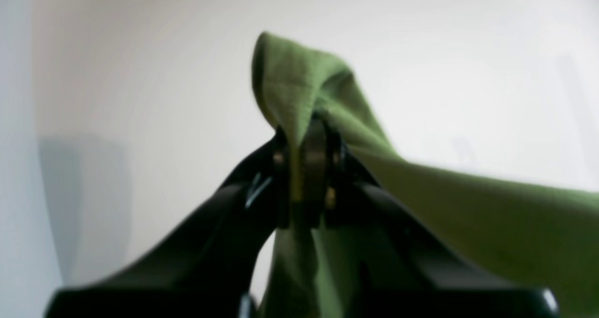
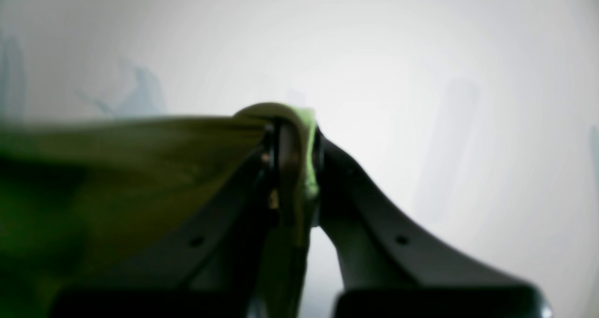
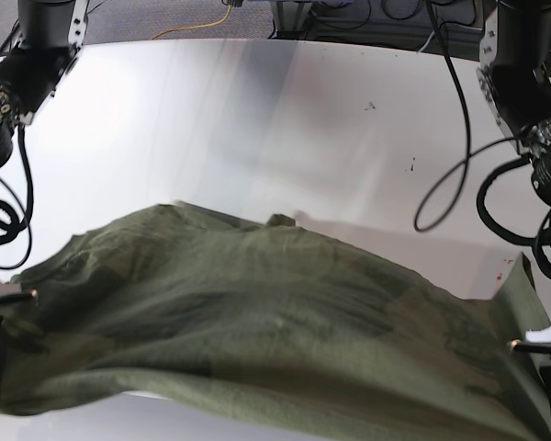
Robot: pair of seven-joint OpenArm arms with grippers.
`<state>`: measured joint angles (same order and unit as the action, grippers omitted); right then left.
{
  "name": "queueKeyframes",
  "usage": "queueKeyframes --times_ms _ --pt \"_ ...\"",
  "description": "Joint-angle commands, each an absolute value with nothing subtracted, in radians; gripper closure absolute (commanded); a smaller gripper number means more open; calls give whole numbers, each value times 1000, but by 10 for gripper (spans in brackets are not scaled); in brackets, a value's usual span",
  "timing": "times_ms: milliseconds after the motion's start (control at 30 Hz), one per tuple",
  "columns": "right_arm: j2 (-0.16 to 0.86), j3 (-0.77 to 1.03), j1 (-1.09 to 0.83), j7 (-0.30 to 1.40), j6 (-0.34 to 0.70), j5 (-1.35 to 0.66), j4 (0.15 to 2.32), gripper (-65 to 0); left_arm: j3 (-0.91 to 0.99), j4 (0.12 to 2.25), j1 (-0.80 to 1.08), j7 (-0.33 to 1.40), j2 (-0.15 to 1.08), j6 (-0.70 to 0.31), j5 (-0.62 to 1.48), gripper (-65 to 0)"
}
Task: Layout the t-shirt on the table in an organized manner, then fold the t-shirt properly
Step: 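Lower the shirt onto the table with both grippers, dragging it flat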
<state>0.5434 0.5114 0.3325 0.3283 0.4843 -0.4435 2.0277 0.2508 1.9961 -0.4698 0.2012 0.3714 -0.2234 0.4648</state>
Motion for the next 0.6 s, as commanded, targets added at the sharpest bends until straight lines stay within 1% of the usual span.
queueKeyframes --times_ms 0,167,233,367,567 --pt "559 519 292 213 476 -452 2041 0 255 2006 -466 128 384 -214 467 -1" --pt "556 549 154 59 475 -452 2041 0 262 2008 -383 27 400 -214 464 -1" --pt "539 572 110 18 475 -453 2041 0 262 2008 -351 4 417 -214 444 -1" --pt "507 588 71 4 475 -453 2041 0 262 2008 -286 -61 424 -213 400 -1" --pt "503 661 -18 2 478 -464 2045 0 277 2014 -193 -124 426 -208 375 -1"
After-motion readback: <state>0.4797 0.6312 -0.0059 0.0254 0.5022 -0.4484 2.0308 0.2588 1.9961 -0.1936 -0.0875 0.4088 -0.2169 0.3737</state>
